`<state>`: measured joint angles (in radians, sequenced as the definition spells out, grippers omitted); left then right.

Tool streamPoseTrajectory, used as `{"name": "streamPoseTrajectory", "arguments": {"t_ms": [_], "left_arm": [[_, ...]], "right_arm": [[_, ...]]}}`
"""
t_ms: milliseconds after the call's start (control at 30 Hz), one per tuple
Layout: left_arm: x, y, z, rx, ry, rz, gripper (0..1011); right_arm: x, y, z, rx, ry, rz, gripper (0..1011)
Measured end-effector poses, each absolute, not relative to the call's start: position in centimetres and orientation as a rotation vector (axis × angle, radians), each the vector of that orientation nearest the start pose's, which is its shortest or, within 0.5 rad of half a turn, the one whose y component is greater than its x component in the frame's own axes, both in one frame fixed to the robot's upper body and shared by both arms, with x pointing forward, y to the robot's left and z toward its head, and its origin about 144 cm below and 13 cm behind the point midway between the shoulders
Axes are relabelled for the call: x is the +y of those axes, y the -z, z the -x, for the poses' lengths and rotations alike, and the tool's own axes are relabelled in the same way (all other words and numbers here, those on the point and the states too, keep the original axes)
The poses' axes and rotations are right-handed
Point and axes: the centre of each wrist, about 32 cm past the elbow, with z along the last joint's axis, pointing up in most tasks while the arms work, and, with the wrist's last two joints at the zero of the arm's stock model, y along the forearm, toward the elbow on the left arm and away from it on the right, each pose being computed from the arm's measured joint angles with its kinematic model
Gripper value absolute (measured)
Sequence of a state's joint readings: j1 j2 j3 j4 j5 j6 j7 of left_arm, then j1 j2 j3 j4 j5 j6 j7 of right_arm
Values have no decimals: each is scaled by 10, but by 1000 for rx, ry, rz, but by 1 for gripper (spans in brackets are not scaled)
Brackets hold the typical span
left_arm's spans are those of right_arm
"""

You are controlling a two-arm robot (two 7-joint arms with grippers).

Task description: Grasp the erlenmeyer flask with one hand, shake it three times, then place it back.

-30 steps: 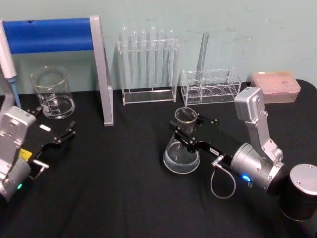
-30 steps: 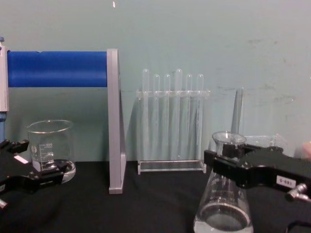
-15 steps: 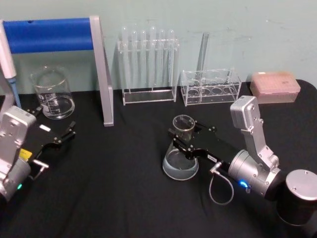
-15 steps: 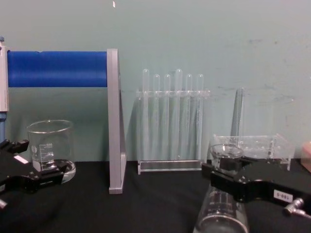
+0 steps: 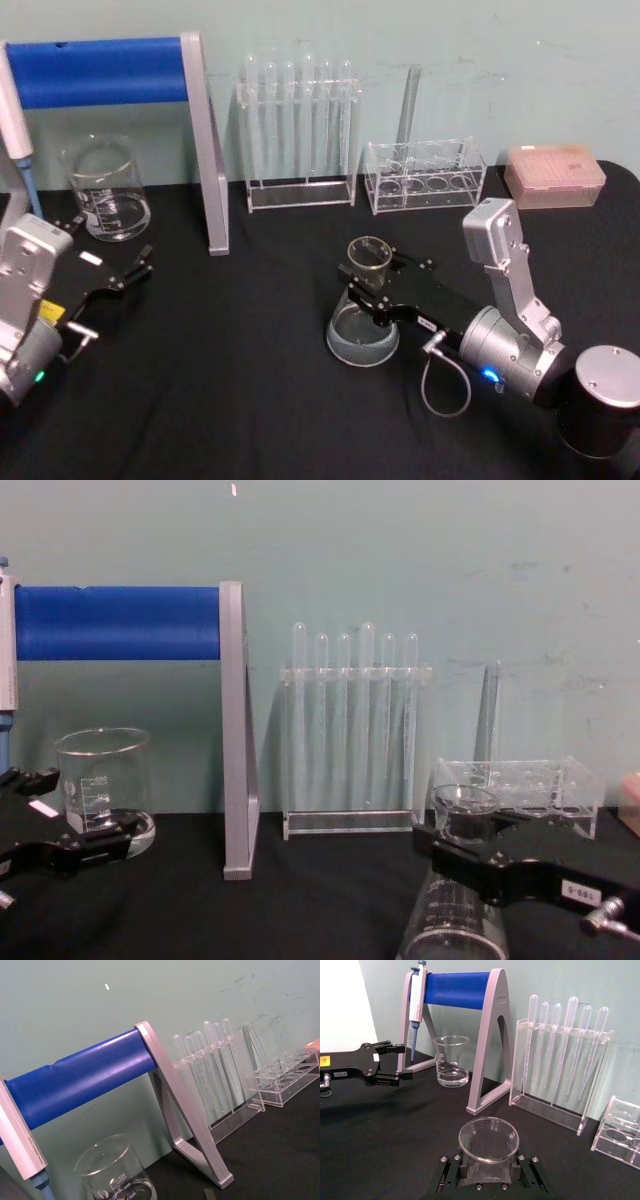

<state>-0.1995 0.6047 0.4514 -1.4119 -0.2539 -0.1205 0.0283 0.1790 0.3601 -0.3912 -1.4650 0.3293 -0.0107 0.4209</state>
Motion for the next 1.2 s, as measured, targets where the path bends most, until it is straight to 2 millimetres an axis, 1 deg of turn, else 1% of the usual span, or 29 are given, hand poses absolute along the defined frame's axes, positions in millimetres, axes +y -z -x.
{"name": "streamPoseTrajectory", "arguments": {"t_ms": [400,467,567,600,667,700,767,833,867,900,1000,1067,1200], "left_arm": [[310,-1140,-489,-285,-1248,-304,1001],[310,-1140,-489,-285,-1248,-304,1001],[310,-1140,-489,-285,-1248,-304,1001],[310,-1140,-489,-285,-1248,-304,1001],[310,-1140,-489,-285,-1248,-304,1001],[310,-1140,-489,-285,-1248,-305,1001],[310,-1140,-489,-285,-1248,-304,1001],[310,-1140,-489,-285,-1248,-304,1001],[310,-1140,-489,-285,-1248,-304,1001],[310,-1140,-489,-285,-1248,-304,1001],[310,-1140,-489,-285,-1248,-304,1001],[310,-1140,-489,-285,-1248,-304,1001],[310,-1140,-489,-285,-1248,-304,1001]], "right_arm": [[-229,-1146,-491,-7,824,93,456],[-229,-1145,-491,-4,824,96,484],[-229,-1145,-491,-4,824,96,572],[-229,-1145,-491,-4,825,96,621],[-229,-1145,-491,-4,824,96,658],[-229,-1146,-491,-4,824,96,716],[-229,-1146,-491,-4,824,96,759],[-229,-1146,-491,-4,824,96,833],[-229,-1146,-491,-4,824,96,849],[-229,-1146,-491,-4,824,96,898],[-229,-1146,-491,-4,824,96,944],[-229,-1146,-491,-4,824,96,1002],[-229,-1146,-491,-5,824,95,1000]]}}
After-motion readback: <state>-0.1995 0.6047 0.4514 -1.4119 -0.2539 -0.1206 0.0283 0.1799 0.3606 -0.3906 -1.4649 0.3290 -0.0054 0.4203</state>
